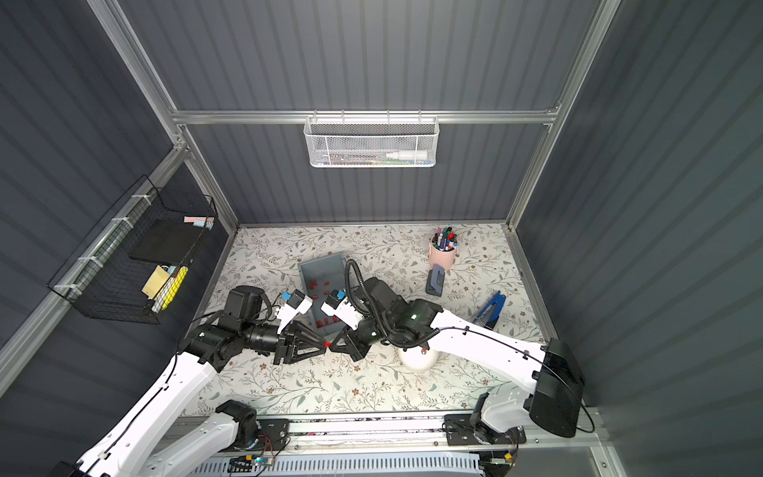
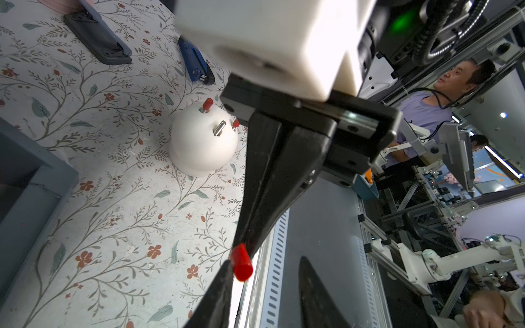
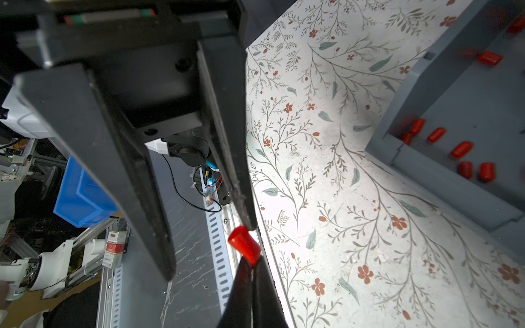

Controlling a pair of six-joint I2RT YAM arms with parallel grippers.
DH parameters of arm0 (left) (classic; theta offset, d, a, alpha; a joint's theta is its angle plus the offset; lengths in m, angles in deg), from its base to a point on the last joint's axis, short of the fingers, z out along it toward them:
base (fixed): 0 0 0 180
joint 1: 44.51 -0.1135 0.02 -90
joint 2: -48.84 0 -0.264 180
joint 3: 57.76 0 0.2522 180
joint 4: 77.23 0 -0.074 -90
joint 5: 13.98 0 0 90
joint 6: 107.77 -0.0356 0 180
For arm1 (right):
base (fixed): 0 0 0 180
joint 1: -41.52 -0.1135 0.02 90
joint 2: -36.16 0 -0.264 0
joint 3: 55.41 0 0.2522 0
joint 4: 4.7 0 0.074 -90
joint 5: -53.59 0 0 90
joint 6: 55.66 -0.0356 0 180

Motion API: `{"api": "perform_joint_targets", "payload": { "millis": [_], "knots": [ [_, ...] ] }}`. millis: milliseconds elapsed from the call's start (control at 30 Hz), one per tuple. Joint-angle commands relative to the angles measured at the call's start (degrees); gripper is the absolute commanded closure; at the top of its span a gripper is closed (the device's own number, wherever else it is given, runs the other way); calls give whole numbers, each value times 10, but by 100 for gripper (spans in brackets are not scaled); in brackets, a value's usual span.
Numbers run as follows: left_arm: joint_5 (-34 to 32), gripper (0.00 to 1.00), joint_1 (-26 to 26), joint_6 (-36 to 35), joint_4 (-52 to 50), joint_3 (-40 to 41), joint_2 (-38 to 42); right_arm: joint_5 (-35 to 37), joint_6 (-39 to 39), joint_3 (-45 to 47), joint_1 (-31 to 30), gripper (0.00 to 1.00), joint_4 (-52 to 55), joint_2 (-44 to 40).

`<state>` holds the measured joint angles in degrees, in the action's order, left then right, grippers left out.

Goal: Cover the protruding screws with screw protection sleeves
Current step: Pick up the screw protection sleeve from the center of the board.

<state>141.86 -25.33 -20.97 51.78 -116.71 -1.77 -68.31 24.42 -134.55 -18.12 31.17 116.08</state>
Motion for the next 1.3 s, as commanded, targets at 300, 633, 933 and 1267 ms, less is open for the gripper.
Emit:
{"api": "perform_joint_targets", "payload": {
  "millis": [300,633,933,1267],
  "knots": [
    [-17,71,7,-16,-13,5,4,-11,-1,-18,-7,100,-9,6],
    [-36,96,8,-27,-22,2,8,-19,3,-21,-7,100,-6,10],
    [-54,100,8,-13,-2,13,29,-18,5,2,-7,47,-50,-25],
    [-131,100,7,166,294,119,155,44,-128,197,-6,54,-495,-125]
  ]
}}
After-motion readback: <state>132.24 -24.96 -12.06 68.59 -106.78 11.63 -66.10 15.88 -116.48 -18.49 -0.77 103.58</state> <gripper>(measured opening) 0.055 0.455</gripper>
